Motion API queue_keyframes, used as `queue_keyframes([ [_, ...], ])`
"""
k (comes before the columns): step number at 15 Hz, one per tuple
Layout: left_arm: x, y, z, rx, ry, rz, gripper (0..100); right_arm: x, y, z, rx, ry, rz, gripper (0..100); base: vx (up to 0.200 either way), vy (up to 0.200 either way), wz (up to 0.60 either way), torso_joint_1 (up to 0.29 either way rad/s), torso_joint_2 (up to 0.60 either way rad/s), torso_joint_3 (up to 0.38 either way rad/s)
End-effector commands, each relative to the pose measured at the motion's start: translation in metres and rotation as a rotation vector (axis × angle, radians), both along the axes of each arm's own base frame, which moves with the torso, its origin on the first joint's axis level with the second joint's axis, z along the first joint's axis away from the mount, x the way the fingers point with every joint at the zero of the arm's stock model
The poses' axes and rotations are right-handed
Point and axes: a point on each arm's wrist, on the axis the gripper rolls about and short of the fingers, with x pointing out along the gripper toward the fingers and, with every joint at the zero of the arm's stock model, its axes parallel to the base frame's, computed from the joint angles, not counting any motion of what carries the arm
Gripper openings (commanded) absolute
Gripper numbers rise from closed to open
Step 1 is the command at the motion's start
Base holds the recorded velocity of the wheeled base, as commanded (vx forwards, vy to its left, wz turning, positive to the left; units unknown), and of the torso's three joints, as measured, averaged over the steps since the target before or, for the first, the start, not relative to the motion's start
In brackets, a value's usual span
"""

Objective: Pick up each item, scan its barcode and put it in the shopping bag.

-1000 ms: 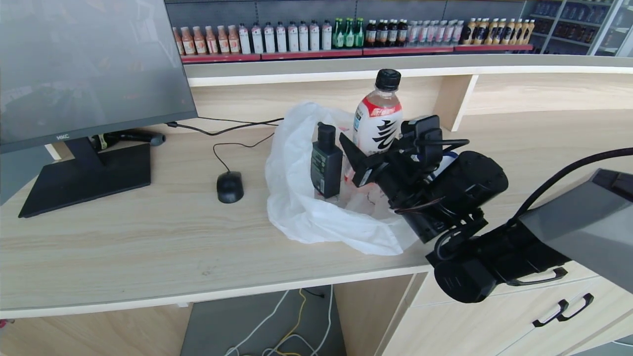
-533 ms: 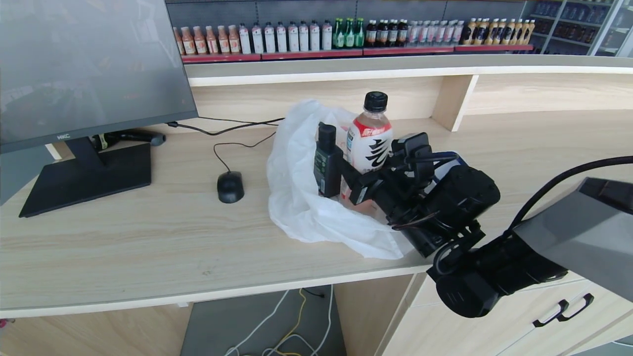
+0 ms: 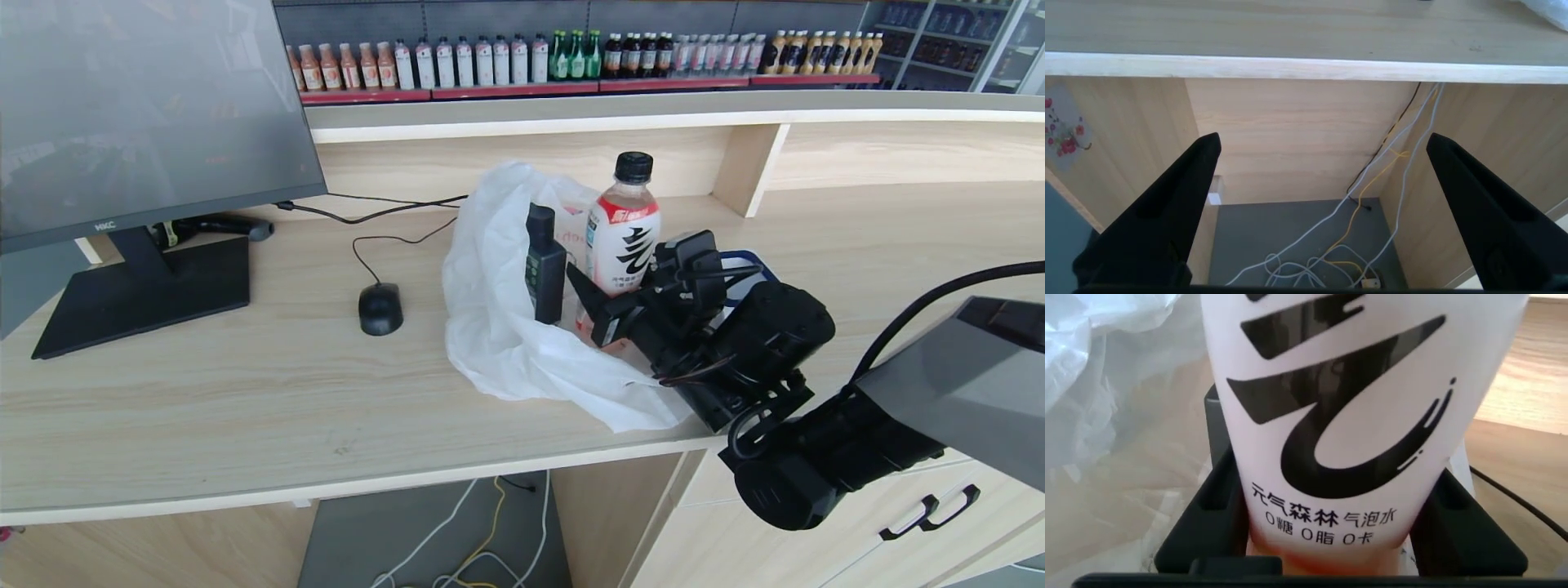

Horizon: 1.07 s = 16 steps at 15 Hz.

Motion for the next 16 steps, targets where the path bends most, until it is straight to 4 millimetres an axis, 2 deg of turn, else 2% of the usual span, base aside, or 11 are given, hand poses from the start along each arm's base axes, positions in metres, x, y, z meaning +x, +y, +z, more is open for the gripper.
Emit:
queue_keyframes([
  [1, 0.0, 0.0, 0.0, 0.0, 0.0, 0.0, 100, -0.0005, 0.0, -0.0012, -0.003, 0.004, 0.001, 0, 0.0, 0.0, 0.0, 0.0, 0.0, 0.0],
  [16, 0.0, 0.0, 0.0, 0.0, 0.0, 0.0, 100, -0.0013, 0.0001, -0.008, -0.016, 0.025, 0.001, 0, 0.0, 0.0, 0.0, 0.0, 0.0, 0.0],
])
